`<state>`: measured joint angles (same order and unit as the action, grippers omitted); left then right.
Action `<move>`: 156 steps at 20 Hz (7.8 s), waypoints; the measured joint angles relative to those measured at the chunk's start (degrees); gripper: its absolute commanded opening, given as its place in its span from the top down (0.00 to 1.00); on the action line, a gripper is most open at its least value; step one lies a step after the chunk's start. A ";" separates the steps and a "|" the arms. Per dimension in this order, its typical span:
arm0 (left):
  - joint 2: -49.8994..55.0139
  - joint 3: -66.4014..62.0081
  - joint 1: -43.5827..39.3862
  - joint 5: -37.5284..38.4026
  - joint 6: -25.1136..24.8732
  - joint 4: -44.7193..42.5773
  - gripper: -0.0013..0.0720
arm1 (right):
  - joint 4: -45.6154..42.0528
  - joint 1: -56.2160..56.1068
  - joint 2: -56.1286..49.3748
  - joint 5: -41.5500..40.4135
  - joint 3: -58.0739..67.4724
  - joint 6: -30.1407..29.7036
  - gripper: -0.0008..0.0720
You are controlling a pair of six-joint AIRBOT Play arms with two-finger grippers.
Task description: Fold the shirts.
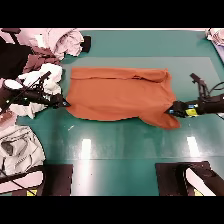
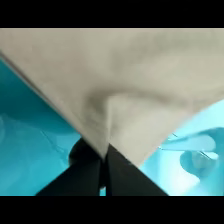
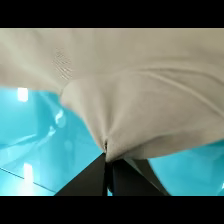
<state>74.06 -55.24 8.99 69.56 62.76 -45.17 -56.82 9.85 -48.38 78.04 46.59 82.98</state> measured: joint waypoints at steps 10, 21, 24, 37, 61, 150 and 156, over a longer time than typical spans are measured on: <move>-23.93 13.33 0.00 7.52 12.41 -2.86 0.95 | -0.59 -1.25 21.55 10.78 -3.37 14.12 0.96; -25.11 12.44 0.00 -10.78 22.49 -2.95 0.95 | -8.72 -0.79 7.15 -3.96 1.01 14.45 0.96; -21.38 12.35 -0.02 -16.13 23.12 -1.77 0.95 | -8.70 -2.67 -3.58 -8.46 7.69 12.13 0.96; 1.62 -5.22 -3.34 -26.01 17.00 4.20 0.95 | -12.92 -9.99 -27.85 -13.25 26.03 9.62 0.96; 18.03 -22.73 -3.82 -26.60 12.11 -1.64 0.40 | -16.52 -8.85 -36.15 -23.08 26.64 7.10 0.12; 14.16 -62.40 -23.80 19.69 29.22 -56.74 0.55 | 36.22 -44.33 -74.58 -25.18 70.14 16.81 0.23; 14.01 -62.40 -23.69 20.00 29.35 -56.28 0.55 | 37.64 -37.44 -72.19 -23.43 69.61 9.35 0.24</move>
<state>88.07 -117.64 -14.70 89.56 92.12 -101.45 -19.18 -27.59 -120.57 54.61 116.20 92.33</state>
